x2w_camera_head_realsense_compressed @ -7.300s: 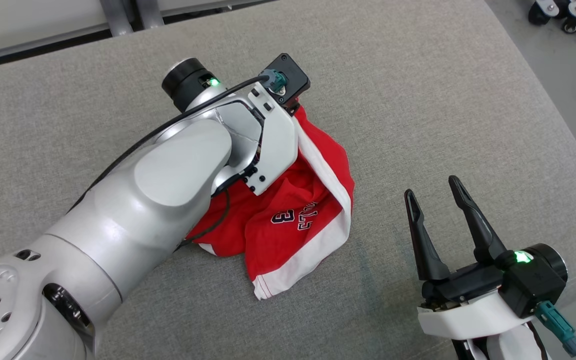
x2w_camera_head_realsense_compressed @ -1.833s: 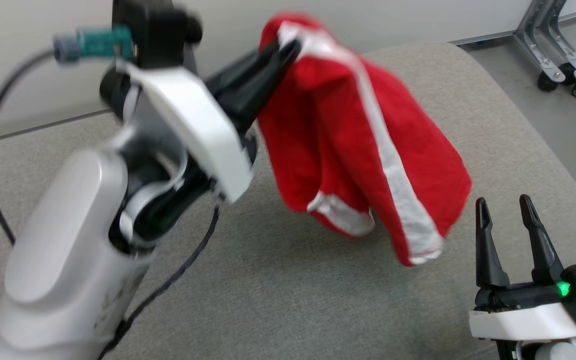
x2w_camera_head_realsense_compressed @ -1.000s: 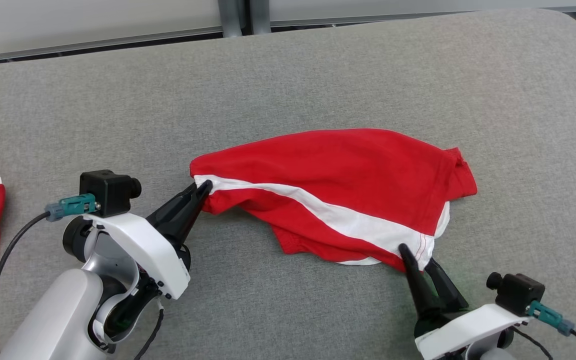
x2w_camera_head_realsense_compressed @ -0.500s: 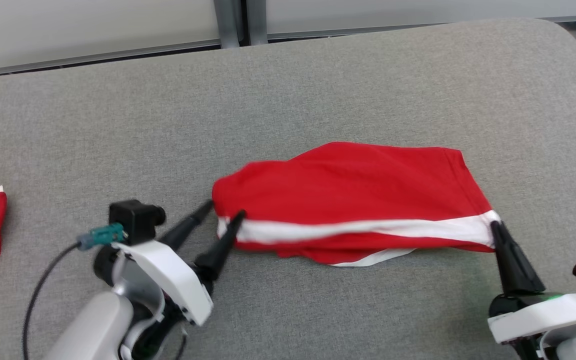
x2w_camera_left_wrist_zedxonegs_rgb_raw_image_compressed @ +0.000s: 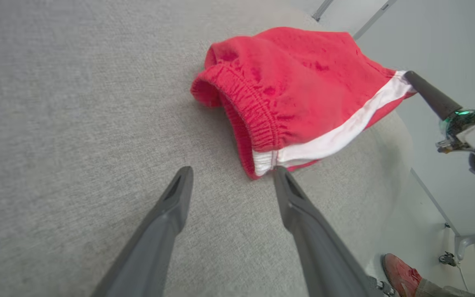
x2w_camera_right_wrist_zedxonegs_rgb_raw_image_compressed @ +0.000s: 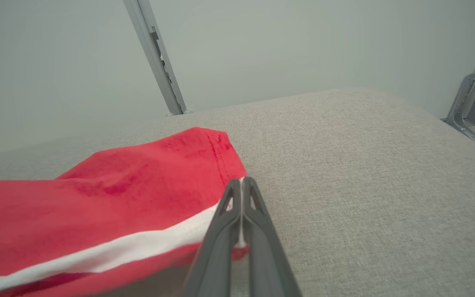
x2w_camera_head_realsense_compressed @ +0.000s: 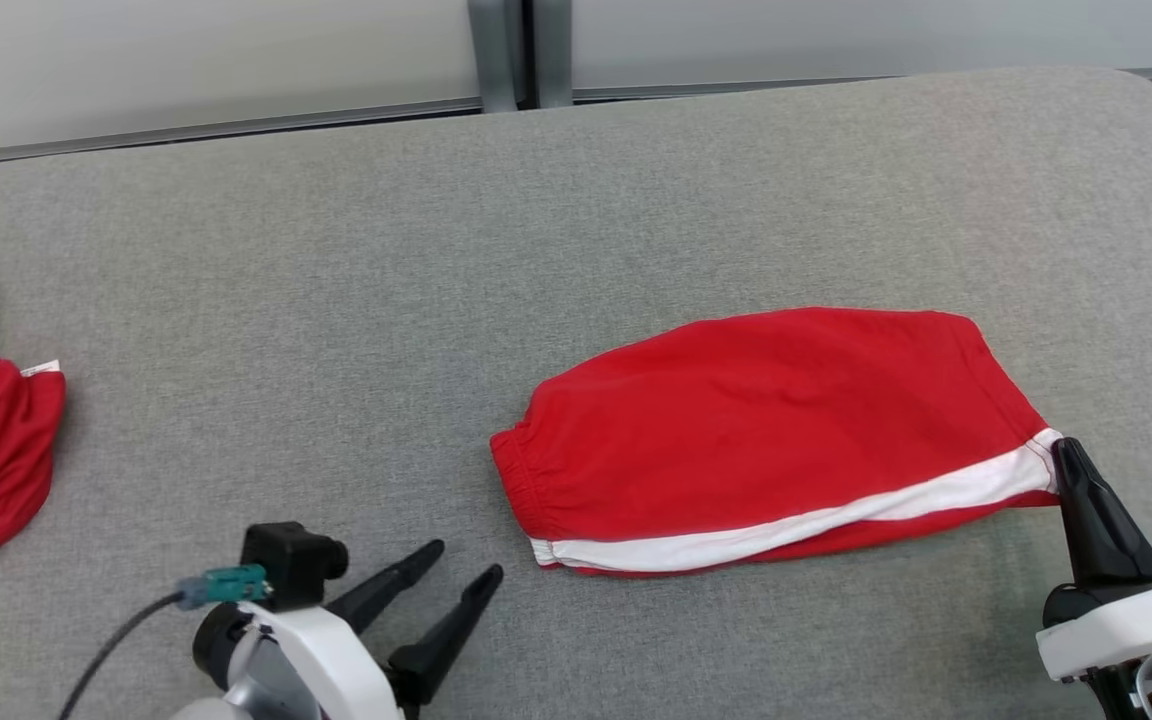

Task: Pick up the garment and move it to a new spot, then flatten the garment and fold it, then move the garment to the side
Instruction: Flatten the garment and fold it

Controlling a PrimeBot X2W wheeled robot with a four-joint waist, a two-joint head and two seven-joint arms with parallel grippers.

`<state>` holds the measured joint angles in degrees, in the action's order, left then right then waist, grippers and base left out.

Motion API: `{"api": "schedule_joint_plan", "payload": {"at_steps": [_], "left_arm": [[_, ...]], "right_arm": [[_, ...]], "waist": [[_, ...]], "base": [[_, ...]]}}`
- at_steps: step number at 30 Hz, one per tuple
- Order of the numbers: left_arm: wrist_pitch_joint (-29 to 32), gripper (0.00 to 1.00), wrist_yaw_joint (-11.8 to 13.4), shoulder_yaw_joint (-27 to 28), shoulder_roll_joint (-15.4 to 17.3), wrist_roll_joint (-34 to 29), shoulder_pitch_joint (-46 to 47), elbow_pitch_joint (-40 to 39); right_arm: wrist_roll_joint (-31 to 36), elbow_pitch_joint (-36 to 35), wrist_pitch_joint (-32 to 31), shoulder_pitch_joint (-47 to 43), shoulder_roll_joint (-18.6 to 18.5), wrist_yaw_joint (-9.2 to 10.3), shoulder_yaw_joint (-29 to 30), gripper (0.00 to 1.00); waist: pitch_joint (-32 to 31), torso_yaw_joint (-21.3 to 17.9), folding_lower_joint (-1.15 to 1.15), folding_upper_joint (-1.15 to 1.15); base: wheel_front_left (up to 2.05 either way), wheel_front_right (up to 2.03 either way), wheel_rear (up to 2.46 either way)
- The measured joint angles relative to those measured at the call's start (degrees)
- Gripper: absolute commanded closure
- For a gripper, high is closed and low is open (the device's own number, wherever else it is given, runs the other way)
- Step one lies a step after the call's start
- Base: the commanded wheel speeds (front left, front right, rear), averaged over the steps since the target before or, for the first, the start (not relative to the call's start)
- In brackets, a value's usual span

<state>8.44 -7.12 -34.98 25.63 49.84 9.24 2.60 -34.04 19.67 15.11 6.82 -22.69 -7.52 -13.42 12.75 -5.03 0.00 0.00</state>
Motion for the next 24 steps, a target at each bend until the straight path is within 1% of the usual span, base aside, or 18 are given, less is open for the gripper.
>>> {"api": "schedule_joint_plan", "payload": {"at_steps": [4, 5, 7, 11, 13, 14, 16, 17, 18, 19, 22, 23, 24], "left_arm": [[-1.4, 0.00, -0.2, -4.9, -0.9, -1.1, 2.6, 2.7], [-1.4, 0.00, -0.2, -4.9, -0.9, -1.1, 2.6, 2.7], [-2.7, 0.00, -0.2, -6.9, -1.5, -1.4, 4.6, 4.4], [-5.1, 0.00, -0.2, -10.2, -2.8, 0.9, 7.1, 7.2], [-5.7, 0.00, -0.2, -11.7, -2.8, 2.3, 8.4, 8.4], [-6.3, 0.03, -0.2, -12.3, -2.7, 2.7, 9.0, 9.0], [-7.2, 0.31, -0.2, -13.6, -2.7, 3.6, 9.9, 10.1], [-7.7, 0.56, -0.2, -14.2, -2.7, 4.0, 10.4, 10.6], [-8.0, 0.65, -0.3, -14.8, -2.6, 4.3, 10.8, 11.2], [-8.1, 0.69, -0.3, -15.4, -2.4, 4.5, 11.3, 11.7], [-8.6, 0.95, -0.3, -17.0, -2.2, 6.2, 12.3, 13.0], [-9.0, 1.00, -0.3, -17.5, -2.1, 6.6, 12.6, 13.3], [-9.2, 1.00, -0.3, -18.1, -2.1, 6.8, 12.8, 13.6]], "right_arm": [[0.4, 0.2, 0.0, 0.2, 0.6, 0.00, 0.3, 1.00], [0.4, 0.2, 0.0, 0.2, 0.6, 0.00, 0.3, 1.00], [0.4, 0.2, 0.0, 0.3, 0.6, 0.00, 0.1, 1.00], [0.4, 0.2, 0.0, 0.7, 0.7, 0.00, -0.4, 1.00], [0.2, 0.1, 0.0, 1.1, 0.7, 0.00, -0.5, 1.00], [0.2, 0.0, 0.0, 1.1, 0.6, 0.00, -0.6, 1.00], [-0.1, 0.0, 0.0, 1.1, 0.6, 0.00, -0.6, 1.00], [-0.2, -0.1, 0.0, 1.1, 0.6, 0.00, -0.7, 1.00], [-0.2, -0.1, 0.0, 1.1, 0.6, 0.00, -0.7, 1.00], [-0.3, -0.1, 0.0, 1.1, 0.7, 0.00, -0.7, 1.00], [-0.8, -0.3, 0.0, 1.1, 0.8, 0.00, -0.9, 1.00], [-0.8, -0.3, 0.0, 1.1, 0.9, 0.00, -0.9, 1.00], [-0.8, -0.4, 0.0, 1.2, 0.9, 0.00, -1.0, 1.00]], "waist": [[0.2, 0.7, 0.00, 0.00], [0.2, 0.7, 0.00, 0.00], [0.4, 0.8, 0.00, 0.00], [0.6, 0.5, 0.00, 0.00], [0.7, 0.2, 0.00, 0.00], [0.8, 0.0, 0.00, 0.00], [0.9, -0.3, 0.00, 0.00], [0.9, -0.4, 0.00, 0.00], [0.9, -0.6, 0.00, 0.00], [1.0, -0.8, 0.00, 0.00], [1.1, -1.2, 0.00, 0.00], [1.1, -1.3, 0.00, 0.00], [1.1, -1.4, 0.00, 0.00]], "base": [[0.00, 0.00, 0.00], [0.00, 0.00, 0.00], [0.00, 0.00, 0.00], [0.00, 0.00, 0.00], [0.00, 0.00, 0.00], [0.00, 0.00, 0.00], [0.00, 0.00, 0.00], [0.00, 0.00, 0.00], [0.00, 0.00, 0.00], [0.00, 0.00, 0.00], [0.00, 0.00, 0.00], [0.00, 0.00, 0.00], [0.00, 0.00, 0.00]]}}
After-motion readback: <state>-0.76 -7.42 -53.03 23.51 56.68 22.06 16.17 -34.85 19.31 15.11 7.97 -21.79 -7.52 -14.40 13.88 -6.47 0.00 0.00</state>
